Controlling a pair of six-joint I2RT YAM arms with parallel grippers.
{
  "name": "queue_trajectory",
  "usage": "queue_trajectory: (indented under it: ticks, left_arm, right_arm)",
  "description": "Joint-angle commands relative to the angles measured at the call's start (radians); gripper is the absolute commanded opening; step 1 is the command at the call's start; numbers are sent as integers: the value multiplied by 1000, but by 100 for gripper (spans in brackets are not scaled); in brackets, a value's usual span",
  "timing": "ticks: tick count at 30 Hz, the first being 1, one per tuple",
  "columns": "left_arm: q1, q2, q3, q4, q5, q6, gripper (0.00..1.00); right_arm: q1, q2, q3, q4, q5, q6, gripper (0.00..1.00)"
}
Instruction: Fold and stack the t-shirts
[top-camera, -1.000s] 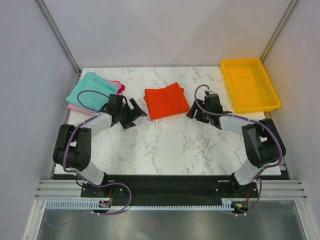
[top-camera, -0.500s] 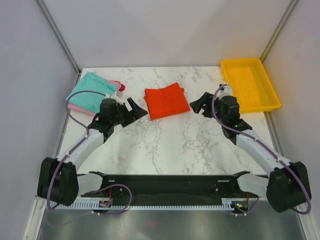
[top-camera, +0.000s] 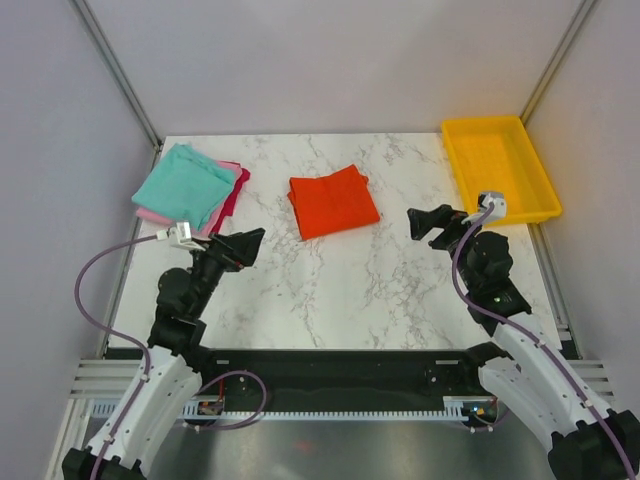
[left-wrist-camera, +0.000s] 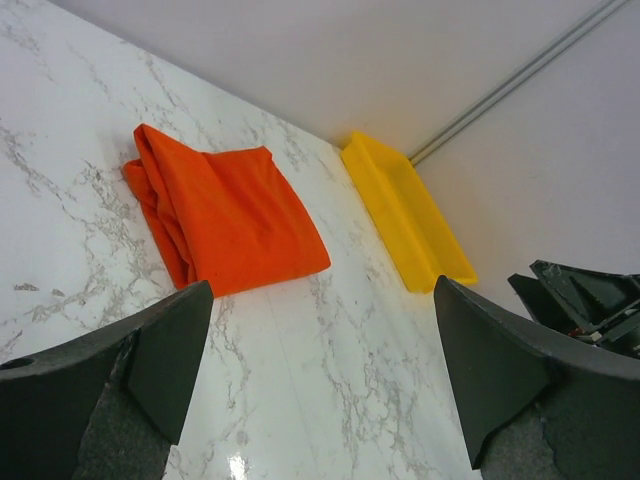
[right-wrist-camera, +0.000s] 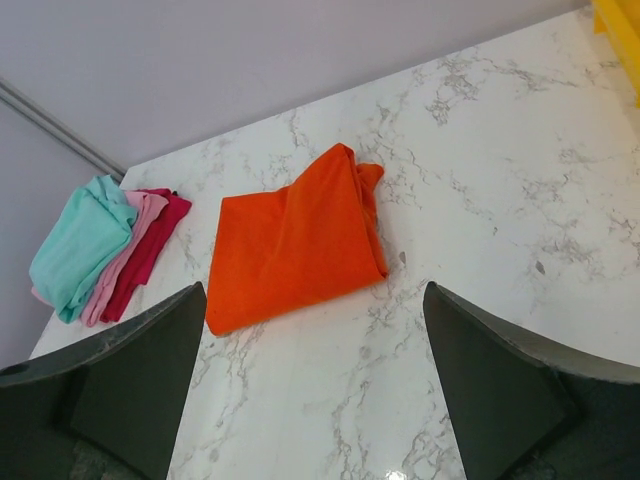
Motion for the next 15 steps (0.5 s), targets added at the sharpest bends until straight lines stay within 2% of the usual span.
queue_trajectory:
  ticks: [1, 5, 15]
  left_arm:
    - [3, -68, -38, 111, -56, 27, 100]
    - [3, -68, -61, 109, -96, -2, 100]
    - [4, -23, -37, 83, -94, -8, 100]
  right_arm:
    - [3, -33, -19, 65, 48, -1, 98]
    - [3, -29, -33, 83, 45, 9, 98]
    - [3, 33, -19, 109, 5, 25, 98]
